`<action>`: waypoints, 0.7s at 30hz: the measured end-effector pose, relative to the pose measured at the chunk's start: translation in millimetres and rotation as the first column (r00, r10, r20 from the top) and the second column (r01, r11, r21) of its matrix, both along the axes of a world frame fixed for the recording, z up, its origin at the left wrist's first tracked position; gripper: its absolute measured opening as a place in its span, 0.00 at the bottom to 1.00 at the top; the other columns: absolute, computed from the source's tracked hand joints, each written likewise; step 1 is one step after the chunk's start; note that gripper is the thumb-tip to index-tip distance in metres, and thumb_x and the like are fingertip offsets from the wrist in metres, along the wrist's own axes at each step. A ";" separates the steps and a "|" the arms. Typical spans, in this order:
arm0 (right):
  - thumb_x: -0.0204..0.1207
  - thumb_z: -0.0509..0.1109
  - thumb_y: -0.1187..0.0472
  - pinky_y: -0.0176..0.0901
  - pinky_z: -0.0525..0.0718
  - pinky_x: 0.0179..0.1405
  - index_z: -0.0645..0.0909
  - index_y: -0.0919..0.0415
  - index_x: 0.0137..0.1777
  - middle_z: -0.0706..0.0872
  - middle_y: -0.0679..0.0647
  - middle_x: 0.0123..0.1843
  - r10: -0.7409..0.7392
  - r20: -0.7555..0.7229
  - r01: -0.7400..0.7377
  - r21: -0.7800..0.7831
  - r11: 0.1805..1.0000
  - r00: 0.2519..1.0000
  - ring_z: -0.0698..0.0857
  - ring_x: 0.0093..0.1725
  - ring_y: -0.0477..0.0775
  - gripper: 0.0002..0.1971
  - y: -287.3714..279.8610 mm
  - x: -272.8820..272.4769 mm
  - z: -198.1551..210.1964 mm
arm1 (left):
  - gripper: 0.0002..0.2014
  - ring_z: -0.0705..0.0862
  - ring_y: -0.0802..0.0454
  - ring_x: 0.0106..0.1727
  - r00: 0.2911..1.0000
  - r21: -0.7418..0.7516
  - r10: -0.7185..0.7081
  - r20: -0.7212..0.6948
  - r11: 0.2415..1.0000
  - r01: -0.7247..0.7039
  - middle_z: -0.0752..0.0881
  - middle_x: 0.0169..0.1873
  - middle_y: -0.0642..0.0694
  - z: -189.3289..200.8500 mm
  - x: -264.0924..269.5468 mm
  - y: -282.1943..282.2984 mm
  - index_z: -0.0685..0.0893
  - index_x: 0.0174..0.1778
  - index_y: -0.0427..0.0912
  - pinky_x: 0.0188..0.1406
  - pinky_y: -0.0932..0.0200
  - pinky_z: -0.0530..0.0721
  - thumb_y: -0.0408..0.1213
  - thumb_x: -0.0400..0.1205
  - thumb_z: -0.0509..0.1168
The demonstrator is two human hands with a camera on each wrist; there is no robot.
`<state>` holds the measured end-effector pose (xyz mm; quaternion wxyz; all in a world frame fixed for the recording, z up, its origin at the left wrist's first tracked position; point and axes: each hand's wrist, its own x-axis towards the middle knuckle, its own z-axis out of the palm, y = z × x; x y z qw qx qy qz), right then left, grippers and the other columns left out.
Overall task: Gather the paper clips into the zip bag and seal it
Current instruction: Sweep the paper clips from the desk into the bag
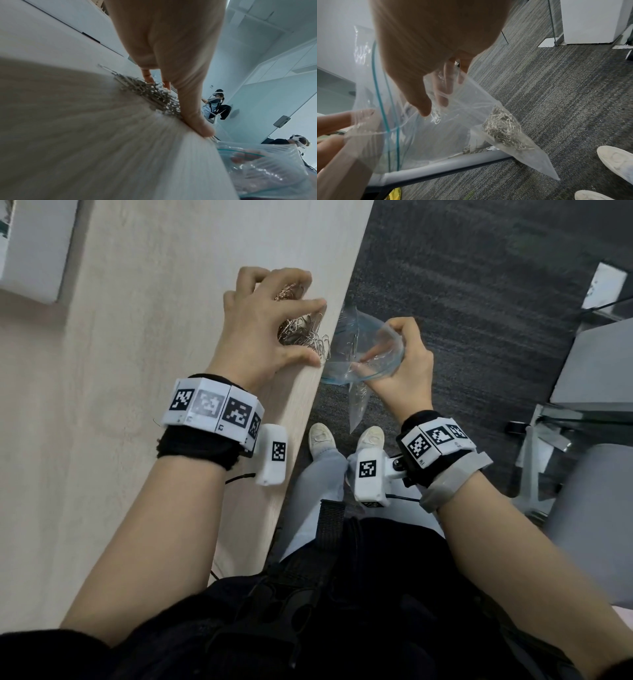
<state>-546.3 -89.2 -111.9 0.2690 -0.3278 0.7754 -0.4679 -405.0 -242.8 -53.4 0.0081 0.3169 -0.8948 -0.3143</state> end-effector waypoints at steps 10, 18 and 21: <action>0.60 0.78 0.42 0.24 0.78 0.39 0.75 0.57 0.52 0.91 0.60 0.40 0.001 -0.023 -0.001 -0.021 1.000 1.000 0.89 0.38 0.54 0.27 -2.8 -0.8 1.4 | 0.17 0.73 0.45 0.54 0.988 0.034 0.074 -0.134 0.997 -0.070 0.81 0.58 0.50 -5.6 -3.4 6.4 0.90 0.49 0.53 0.53 0.53 0.77 0.54 0.66 0.75; 0.59 0.79 0.45 0.42 0.85 0.41 0.71 0.52 0.51 0.87 0.50 0.40 -0.005 0.009 0.005 -0.005 1.000 1.000 0.89 0.39 0.55 0.25 -4.7 0.8 1.3 | 0.14 0.76 0.41 0.54 0.994 0.001 -0.013 -0.107 1.000 0.013 0.82 0.57 0.47 -6.2 -9.4 12.7 0.90 0.47 0.52 0.55 0.45 0.76 0.51 0.69 0.72; 0.59 0.79 0.46 0.45 0.86 0.41 0.72 0.52 0.51 0.86 0.48 0.40 -0.001 0.012 0.001 0.000 1.000 1.000 0.90 0.39 0.56 0.25 -4.7 1.7 1.1 | 0.20 0.75 0.43 0.60 0.997 0.023 -0.039 -0.065 0.999 0.041 0.80 0.61 0.50 -0.1 -2.8 7.2 0.88 0.51 0.56 0.60 0.46 0.68 0.57 0.65 0.72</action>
